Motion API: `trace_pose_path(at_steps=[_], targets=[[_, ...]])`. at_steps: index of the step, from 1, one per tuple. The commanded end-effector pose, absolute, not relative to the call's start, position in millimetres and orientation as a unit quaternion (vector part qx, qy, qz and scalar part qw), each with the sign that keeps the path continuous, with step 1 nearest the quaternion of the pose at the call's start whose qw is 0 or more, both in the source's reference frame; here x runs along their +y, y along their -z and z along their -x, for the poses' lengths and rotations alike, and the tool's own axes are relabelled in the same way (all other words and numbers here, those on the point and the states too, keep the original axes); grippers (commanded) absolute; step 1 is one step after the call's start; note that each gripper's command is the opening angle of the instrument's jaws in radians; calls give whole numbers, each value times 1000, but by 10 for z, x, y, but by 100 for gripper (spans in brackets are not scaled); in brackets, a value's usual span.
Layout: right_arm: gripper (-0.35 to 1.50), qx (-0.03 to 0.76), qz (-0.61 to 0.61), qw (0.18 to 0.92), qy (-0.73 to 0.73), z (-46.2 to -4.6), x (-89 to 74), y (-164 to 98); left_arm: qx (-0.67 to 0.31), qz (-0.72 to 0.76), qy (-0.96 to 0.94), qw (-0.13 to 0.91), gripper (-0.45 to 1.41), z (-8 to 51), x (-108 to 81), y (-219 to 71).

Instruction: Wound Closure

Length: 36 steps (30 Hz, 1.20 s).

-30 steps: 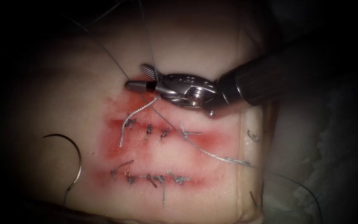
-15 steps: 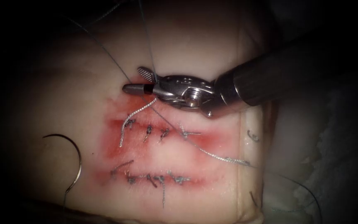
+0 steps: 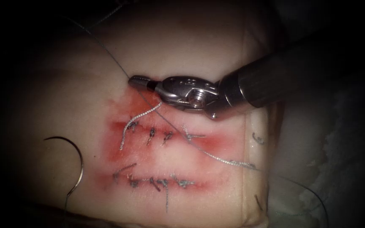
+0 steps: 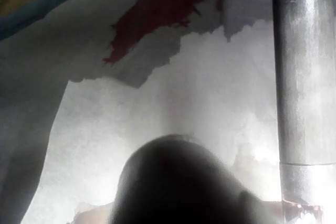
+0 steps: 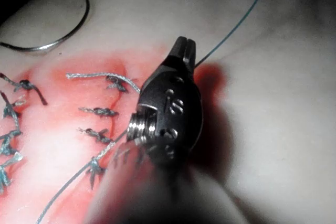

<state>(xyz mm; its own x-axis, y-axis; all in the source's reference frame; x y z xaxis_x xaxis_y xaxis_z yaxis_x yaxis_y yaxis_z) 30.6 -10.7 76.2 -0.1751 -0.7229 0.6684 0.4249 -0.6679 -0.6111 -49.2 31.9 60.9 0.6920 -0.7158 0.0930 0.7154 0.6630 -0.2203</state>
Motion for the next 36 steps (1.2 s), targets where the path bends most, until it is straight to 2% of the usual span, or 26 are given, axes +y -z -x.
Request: trace_pose_path(at_steps=[1, 2, 3, 4, 6, 7, 11, 19, 23, 29, 30, 31, 34, 36], targets=[[-32, 145, 519, 381, 752, -314, -107, -763, -1, 122, 394, 911, -45, 498, 329, -609], [-6, 144, 519, 381, 752, -314, -106, -763, -2, 122, 393, 911, -45, 497, 329, -609], [57, 143, 521, 382, 750, -312, -106, -762, -2, 122, 393, 912, -45, 496, 329, -609], [93, 142, 524, 379, 749, -310, -106, -761, -3, 123, 392, 912, -45, 494, 328, -609], [118, 132, 537, 367, 749, -299, -104, -754, 12, 112, 391, 913, -45, 486, 323, -609], [125, 123, 543, 360, 749, -292, -102, -749, 19, 100, 391, 915, -45, 482, 319, -610], [133, 100, 552, 370, 741, -248, -87, -715, 53, 31, 371, 927, -45, 460, 294, -622], [131, 73, 553, 409, 722, -143, -58, -654, 173, -110, 298, 932, -45, 389, 197, -697], [130, 55, 549, 421, 720, -118, -64, -663, 207, -140, 280, 927, -45, 362, 172, -725], [131, 47, 552, 413, 723, -112, -75, -692, 218, -138, 307, 916, -45, 341, 187, -759], [131, 46, 553, 412, 723, -112, -77, -694, 217, -135, 308, 916, 0, 339, 189, -764], [131, 45, 553, 411, 723, -112, -78, -696, 207, -136, 309, 918, 57, 336, 191, -771], [133, 44, 553, 411, 723, -114, -80, -697, 137, -159, 301, 930, 113, 332, 192, -780], [133, 44, 553, 412, 723, -115, -81, -696, 129, -164, 285, 935, 118, 332, 192, -776]])
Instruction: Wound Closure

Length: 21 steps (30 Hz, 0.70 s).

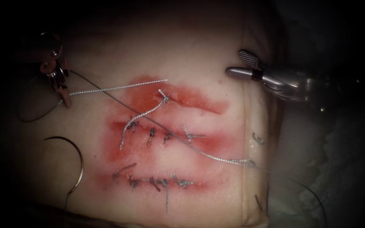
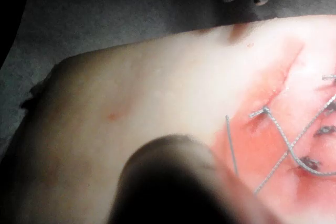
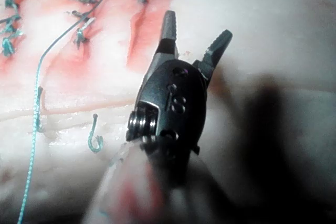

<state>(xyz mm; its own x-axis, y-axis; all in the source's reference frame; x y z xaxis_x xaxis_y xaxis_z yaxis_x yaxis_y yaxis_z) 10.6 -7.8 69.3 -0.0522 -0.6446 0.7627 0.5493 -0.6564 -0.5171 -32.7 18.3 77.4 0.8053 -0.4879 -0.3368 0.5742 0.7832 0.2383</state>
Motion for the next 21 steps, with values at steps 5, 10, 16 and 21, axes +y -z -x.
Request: trace_pose_path(at_steps=[5, 10, 16, 21], targets=[[133, 43, 553, 411, 723, -117, -85, -696, 157, -180, 279, 930, 123, 340, 200, -737], [131, 43, 553, 410, 724, -120, -89, -697, 106, -217, 295, 924, 118, 366, 217, -692], [131, 41, 553, 410, 724, -123, -92, -697, 16, -271, 286, 919, 113, 417, 215, -634], [131, 39, 553, 408, 725, -125, -94, -699, -11, -309, 286, 907, 98, 452, 207, -610]])
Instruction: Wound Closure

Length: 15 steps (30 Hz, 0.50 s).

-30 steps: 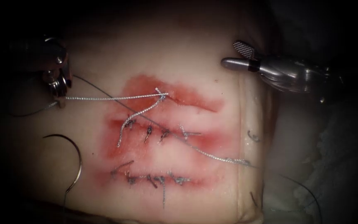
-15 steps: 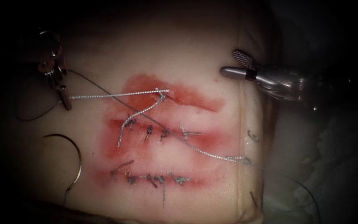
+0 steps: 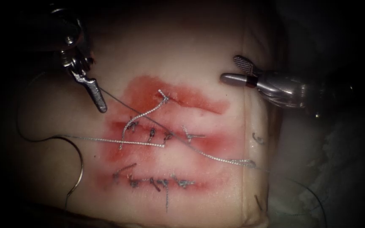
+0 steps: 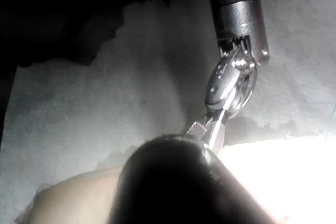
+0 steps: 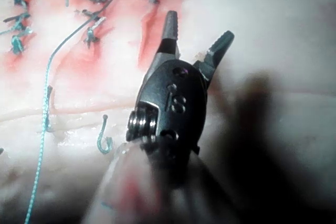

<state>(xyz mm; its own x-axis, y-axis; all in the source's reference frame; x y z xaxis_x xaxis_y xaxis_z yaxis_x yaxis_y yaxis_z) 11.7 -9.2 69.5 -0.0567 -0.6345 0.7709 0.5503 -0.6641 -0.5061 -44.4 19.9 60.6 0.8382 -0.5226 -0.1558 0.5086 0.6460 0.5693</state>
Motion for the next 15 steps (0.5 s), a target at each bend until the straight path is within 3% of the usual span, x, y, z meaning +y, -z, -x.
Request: trace_pose_path(at_steps=[1, 4, 15], targets=[[130, 38, 553, 408, 725, -125, -95, -699, -11, -322, 289, 902, 93, 456, 201, -611], [128, 39, 553, 410, 724, -127, -97, -700, -6, -350, 318, 881, 72, 465, 184, -628], [125, 40, 554, 411, 723, -136, -106, -699, 75, -342, 519, 780, 59, 436, 156, -756]])
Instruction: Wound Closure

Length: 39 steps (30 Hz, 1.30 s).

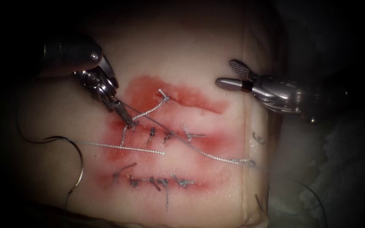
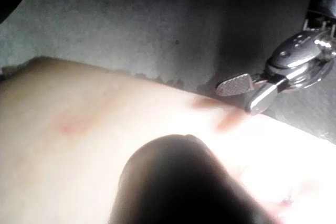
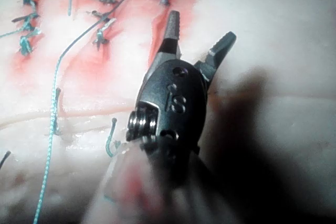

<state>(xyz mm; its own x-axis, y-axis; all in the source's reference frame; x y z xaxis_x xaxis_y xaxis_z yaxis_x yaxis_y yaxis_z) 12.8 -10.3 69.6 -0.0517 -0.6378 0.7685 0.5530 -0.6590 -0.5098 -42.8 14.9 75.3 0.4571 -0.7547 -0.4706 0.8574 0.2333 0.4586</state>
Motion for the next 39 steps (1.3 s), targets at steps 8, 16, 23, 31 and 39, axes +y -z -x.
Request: trace_pose_path(at_steps=[8, 16, 23, 31, 39], targets=[[126, 40, 554, 411, 723, -137, -107, -699, 119, -401, 604, 678, 49, 419, 134, -806], [126, 39, 554, 410, 723, -137, -107, -700, 122, -418, 633, 640, 49, 434, 133, -781], [126, 39, 554, 410, 724, -137, -108, -700, 116, -418, 625, 649, 51, 435, 132, -775], [125, 39, 554, 410, 724, -137, -108, -699, 127, -418, 614, 657, 46, 438, 114, -785], [123, 40, 553, 412, 723, -139, -107, -694, 129, -416, 601, 670, -20, 442, 112, -788]])
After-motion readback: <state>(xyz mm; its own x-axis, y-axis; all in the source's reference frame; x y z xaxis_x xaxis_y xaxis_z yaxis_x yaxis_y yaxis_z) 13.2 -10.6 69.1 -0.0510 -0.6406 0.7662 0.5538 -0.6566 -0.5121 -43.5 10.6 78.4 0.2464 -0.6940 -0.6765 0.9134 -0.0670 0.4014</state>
